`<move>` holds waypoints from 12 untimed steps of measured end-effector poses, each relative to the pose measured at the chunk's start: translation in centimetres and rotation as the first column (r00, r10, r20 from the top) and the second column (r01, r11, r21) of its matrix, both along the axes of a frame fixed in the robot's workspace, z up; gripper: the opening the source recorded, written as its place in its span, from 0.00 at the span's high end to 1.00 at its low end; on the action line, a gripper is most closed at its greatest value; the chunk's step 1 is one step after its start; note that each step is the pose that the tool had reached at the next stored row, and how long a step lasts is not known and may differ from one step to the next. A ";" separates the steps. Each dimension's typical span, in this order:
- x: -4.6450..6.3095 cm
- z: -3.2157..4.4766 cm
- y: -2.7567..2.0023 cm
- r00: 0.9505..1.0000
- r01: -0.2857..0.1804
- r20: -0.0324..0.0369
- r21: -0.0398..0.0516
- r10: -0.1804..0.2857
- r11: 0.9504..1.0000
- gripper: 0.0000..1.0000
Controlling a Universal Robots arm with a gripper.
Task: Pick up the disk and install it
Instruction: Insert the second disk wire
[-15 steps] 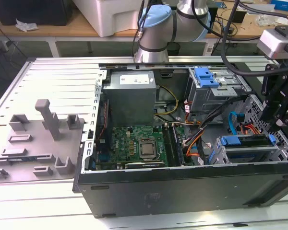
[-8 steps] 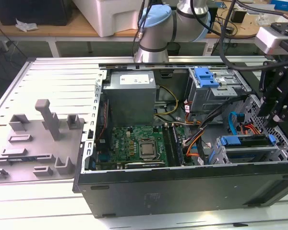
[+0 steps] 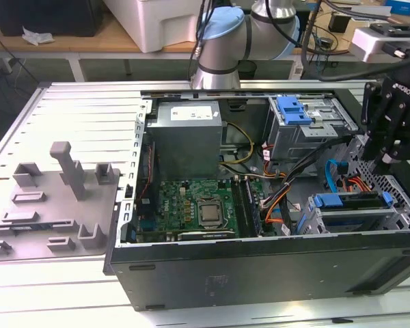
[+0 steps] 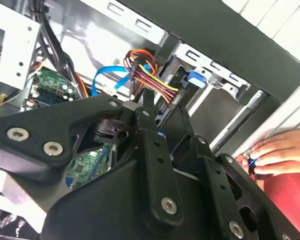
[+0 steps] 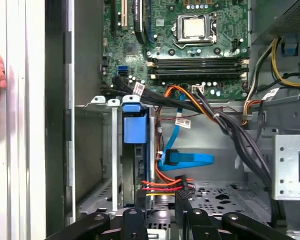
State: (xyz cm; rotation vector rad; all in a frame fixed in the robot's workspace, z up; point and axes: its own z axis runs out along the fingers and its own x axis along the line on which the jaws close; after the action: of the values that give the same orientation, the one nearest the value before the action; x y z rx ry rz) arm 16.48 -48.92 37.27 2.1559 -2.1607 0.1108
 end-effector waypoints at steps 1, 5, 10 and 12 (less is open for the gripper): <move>-0.1 -0.01 0.19 1.000 0.000 0.000 0.000 0.000 1.000 0.64; -0.7 -0.02 0.80 1.000 0.000 0.001 -0.005 0.000 1.000 0.64; -2.0 -0.16 1.15 1.000 -0.007 0.000 -0.026 0.007 1.000 0.64; -2.3 -0.22 1.22 1.000 -0.009 0.000 -0.033 0.009 0.999 0.64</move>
State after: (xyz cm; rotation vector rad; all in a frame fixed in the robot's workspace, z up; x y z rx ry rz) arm 14.14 -47.70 37.06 2.1488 -2.1340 0.1464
